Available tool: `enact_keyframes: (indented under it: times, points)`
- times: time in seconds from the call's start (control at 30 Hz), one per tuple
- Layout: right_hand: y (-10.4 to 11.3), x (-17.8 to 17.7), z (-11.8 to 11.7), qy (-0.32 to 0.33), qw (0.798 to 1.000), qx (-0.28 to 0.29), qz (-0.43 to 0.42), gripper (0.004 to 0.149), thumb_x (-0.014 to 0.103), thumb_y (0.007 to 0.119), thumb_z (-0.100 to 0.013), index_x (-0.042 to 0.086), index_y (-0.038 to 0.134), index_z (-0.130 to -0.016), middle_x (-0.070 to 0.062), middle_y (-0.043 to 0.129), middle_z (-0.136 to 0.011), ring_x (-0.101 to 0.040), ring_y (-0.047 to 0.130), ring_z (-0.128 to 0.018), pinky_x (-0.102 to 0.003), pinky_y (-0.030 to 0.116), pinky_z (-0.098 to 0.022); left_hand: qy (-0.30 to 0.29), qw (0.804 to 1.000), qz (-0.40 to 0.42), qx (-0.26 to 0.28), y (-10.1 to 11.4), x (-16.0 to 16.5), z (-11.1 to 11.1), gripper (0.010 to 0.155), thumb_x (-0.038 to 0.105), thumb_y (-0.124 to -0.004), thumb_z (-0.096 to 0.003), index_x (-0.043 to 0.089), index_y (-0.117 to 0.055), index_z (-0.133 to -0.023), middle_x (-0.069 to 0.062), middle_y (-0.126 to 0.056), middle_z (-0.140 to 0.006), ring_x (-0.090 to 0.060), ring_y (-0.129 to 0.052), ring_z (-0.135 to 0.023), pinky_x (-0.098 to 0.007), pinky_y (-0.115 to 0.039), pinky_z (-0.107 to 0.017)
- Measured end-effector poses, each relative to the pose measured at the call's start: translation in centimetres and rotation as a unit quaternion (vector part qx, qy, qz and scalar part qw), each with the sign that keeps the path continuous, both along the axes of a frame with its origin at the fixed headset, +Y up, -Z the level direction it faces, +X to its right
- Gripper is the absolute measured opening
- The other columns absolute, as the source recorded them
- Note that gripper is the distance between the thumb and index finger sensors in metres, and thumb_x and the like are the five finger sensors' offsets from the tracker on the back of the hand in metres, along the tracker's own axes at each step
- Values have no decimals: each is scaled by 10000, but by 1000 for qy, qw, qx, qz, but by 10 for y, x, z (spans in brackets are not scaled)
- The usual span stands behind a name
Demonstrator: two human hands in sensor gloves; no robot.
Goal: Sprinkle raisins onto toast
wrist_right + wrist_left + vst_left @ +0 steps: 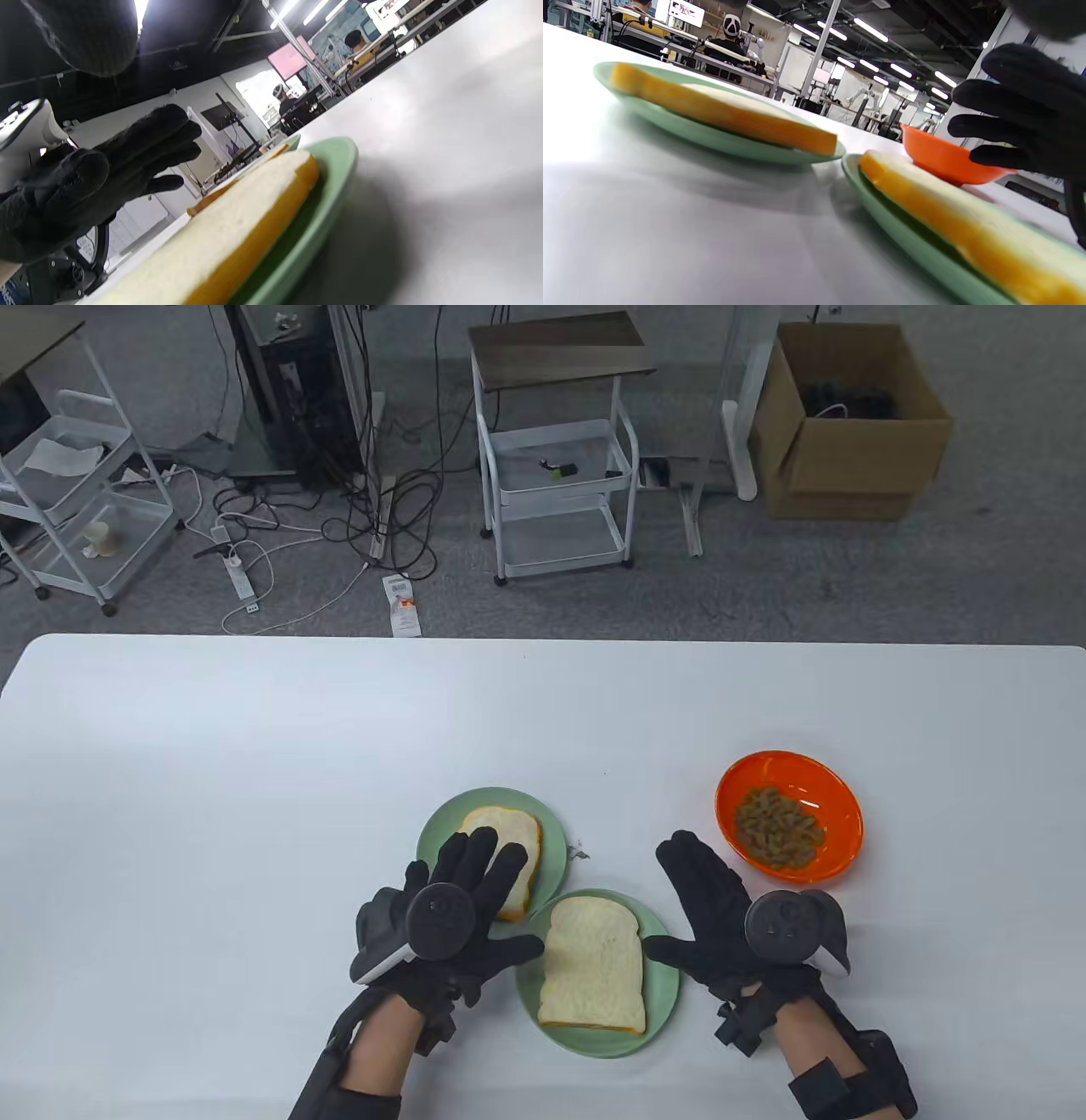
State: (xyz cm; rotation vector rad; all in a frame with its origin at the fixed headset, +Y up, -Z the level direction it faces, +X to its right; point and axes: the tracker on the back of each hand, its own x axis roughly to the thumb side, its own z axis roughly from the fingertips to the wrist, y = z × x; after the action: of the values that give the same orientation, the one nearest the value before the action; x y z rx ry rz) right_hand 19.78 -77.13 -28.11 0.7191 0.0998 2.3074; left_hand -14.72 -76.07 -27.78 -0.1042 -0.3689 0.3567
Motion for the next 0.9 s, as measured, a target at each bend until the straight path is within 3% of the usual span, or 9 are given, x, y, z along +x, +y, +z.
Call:
enact_keyframes:
  times: [0.2,0.33,0.43,0.53,0.6,0.67,0.73,0.9]
  points:
    - [5,0,-2,-12,1000,8,8,944,637,793,-483,218,278,-1154,-261,254,-1199,-622,321,-1035,-809,315,-614,0,1000,2,2,0,1,1,989,889,-665,-353,453,-324,-1173,-4,-279,-1282,-384,-359,-1213,-771,-413,-780]
    - [22,25,-7,-121,990,61,21,876,590,825,-482,165,444,-1146,-279,356,-1183,-615,365,-1024,-796,339,-614,4,1000,7,21,4,0,3,980,885,-661,-350,456,-337,-1171,3,-295,-1282,-369,-358,-1216,-750,-401,-800]
    - [30,58,-12,-228,967,80,82,878,581,854,-475,152,478,-1142,-288,318,-1181,-626,318,-1015,-792,327,-610,6,999,8,33,5,1,3,968,879,-657,-355,458,-344,-1169,9,-300,-1282,-357,-330,-1221,-737,-378,-813]
    - [28,99,-19,-328,933,21,148,922,607,876,-462,151,468,-1152,-302,168,-1170,-649,206,-996,-793,291,-605,8,999,5,37,5,2,4,952,868,-655,-366,459,-345,-1168,11,-301,-1281,-356,-333,-1219,-737,-379,-813]
    - [22,116,-21,-358,923,-21,137,945,620,885,-460,163,446,-1160,-313,94,-1149,-658,150,-985,-796,264,-601,7,999,6,37,6,2,4,947,865,-654,-369,458,-345,-1167,11,-301,-1281,-355,-333,-1219,-734,-378,-814]
    - [15,131,-23,-387,912,-54,128,952,634,887,-455,162,458,-1161,-354,92,-1126,-685,170,-969,-802,275,-592,11,999,9,42,6,2,4,939,857,-659,-372,461,-350,-1165,15,-306,-1280,-350,-333,-1220,-731,-375,-817]
    - [6,142,-24,-421,897,-75,109,874,666,790,-497,165,504,-1154,-406,148,-1105,-710,226,-945,-795,314,-581,13,999,10,44,6,2,4,930,853,-658,-377,462,-352,-1164,16,-310,-1279,-349,-342,-1219,-729,-380,-818]
    - [-6,144,-30,-419,896,-124,76,785,623,734,-536,144,567,-1135,-454,306,-1082,-724,324,-918,-778,361,-577,14,999,7,43,6,3,5,908,833,-663,-394,461,-356,-1163,16,-318,-1277,-346,-357,-1216,-722,-388,-820]
